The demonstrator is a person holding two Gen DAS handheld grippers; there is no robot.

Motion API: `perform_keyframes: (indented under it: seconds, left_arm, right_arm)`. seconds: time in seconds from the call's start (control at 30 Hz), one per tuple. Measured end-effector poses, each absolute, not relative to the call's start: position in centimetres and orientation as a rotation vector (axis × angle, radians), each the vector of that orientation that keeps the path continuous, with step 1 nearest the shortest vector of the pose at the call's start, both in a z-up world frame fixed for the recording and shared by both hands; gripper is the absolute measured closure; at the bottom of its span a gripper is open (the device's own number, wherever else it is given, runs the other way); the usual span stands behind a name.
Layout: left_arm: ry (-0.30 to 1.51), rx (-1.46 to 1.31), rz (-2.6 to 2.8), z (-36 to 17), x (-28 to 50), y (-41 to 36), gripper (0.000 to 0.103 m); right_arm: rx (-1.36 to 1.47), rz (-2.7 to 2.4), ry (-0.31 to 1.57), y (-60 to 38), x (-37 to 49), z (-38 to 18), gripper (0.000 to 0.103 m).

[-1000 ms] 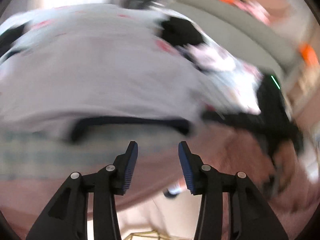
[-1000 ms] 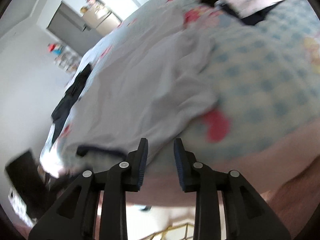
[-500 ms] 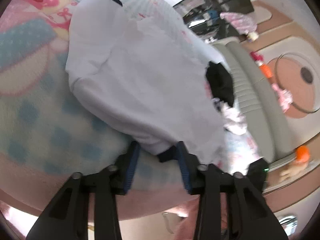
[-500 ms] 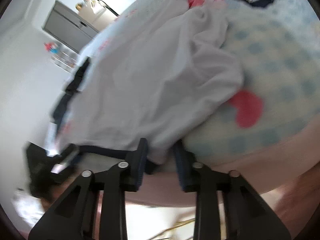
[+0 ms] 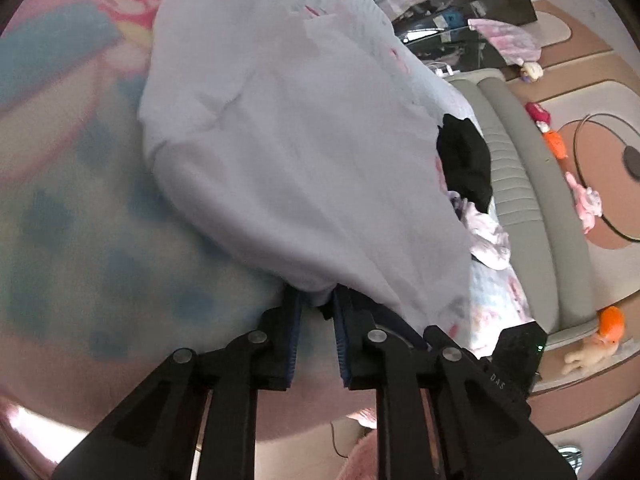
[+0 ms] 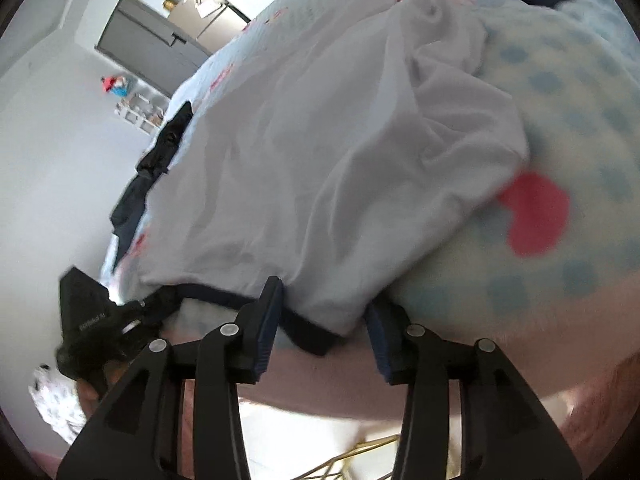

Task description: Fold clothes

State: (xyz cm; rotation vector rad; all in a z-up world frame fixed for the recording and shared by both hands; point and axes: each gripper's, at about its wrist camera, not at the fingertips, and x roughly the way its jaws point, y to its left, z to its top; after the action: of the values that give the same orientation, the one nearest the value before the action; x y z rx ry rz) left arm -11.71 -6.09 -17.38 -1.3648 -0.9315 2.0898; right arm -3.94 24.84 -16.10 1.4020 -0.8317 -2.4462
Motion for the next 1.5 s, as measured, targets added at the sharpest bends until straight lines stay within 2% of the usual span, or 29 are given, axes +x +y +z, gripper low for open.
perform_keyframes:
  seconds: [0.07, 0.13, 0.2, 0.23, 0.3, 0.37, 0.4, 0.43, 0.47, 0.57, 0.67, 0.8, 1.0, 1.07, 1.17, 1.2, 1.33, 1.43, 1.5]
  left_arm:
    - [-0.934, -1.353, 2.093, -17.2, -12.1, -5.8, 0.084]
    - [-0.936, -1.341, 2.097, -17.0, -12.6, -5.4, 0.071]
    - [-0.976, -1.318, 2.084, -16.9, -12.6, -5.7, 0.066]
    - [-0.988, -1.312, 2.089, -16.9, -12.6, -5.9, 0.062]
    - [-1.010, -1.300, 2.099, -16.9, -12.4, -6.3, 0.061]
    - [-0.962, -1.340, 2.128, -17.2, -12.7, -6.2, 0.064]
    - [-0.933, -1.363, 2.134, -17.4, -12.9, -5.9, 0.072]
    - [-0.911, -1.377, 2.143, -17.6, -13.0, -5.7, 0.085]
    - [-0.896, -1.385, 2.152, -17.7, -13.0, -5.7, 0.094]
    - [-0.879, -1.365, 2.192, -17.1, -12.2, -5.9, 0.096]
    - [-0.823, -1.350, 2.243, -15.9, -11.1, -6.1, 0.097]
    - [-0.767, -1.333, 2.257, -14.5, -9.8, -6.0, 0.098]
    - [-0.752, -1.372, 2.245, -15.5, -8.6, -5.8, 0.099]
    - [-0.762, -1.411, 2.225, -16.3, -8.5, -5.8, 0.100]
    - [-0.731, -1.447, 2.192, -17.0, -8.1, -5.7, 0.100]
    - [-0.730, -1.454, 2.176, -17.3, -8.0, -5.7, 0.100]
    - [-0.703, -1.418, 2.168, -17.1, -7.9, -5.5, 0.098]
    - [-0.684, -1.375, 2.162, -16.2, -8.3, -4.7, 0.090]
    - [-0.731, -1.333, 2.140, -15.8, -8.3, -4.7, 0.066]
  right_arm:
    - [1.402, -2.464, -0.792, 24.5, -4.1, -16.1, 0.060]
    - [1.402, -2.482, -0.752, 24.1, -4.3, -16.0, 0.065]
    - [1.388, -2.503, -0.735, 24.3, -3.7, -15.8, 0.076]
    - [1.389, -2.503, -0.740, 24.6, -3.6, -15.9, 0.077]
    - [1.376, -2.507, -0.784, 25.0, -3.7, -15.8, 0.079]
    - [1.366, -2.493, -0.830, 25.4, -3.8, -15.8, 0.077]
    - [1.382, -2.478, -0.842, 25.5, -4.1, -16.1, 0.074]
    - [1.398, -2.459, -0.841, 25.4, -4.4, -16.5, 0.073]
    - [1.412, -2.448, -0.815, 25.4, -4.3, -16.9, 0.073]
    - [1.417, -2.488, -0.671, 24.4, -4.8, -16.7, 0.079]
    - [1.380, -2.533, -0.717, 25.0, -3.9, -15.5, 0.093]
    - [1.299, -2.636, -0.707, 25.8, -2.7, -13.0, 0.098]
    - [1.231, -2.645, -0.727, 26.4, -1.3, -11.0, 0.098]
    - [1.299, -2.653, -0.687, 26.1, -1.5, -12.0, 0.098]
    - [1.350, -2.546, -0.770, 26.5, -1.5, -13.8, 0.091]
    - [1.361, -2.518, -0.804, 26.6, -1.6, -14.3, 0.079]
    - [1.385, -2.501, -0.830, 26.7, -2.0, -15.5, 0.076]
    - [1.356, -2.508, -0.823, 26.5, -2.3, -15.2, 0.076]
    - [1.305, -2.507, -0.847, 26.5, -2.2, -14.6, 0.074]
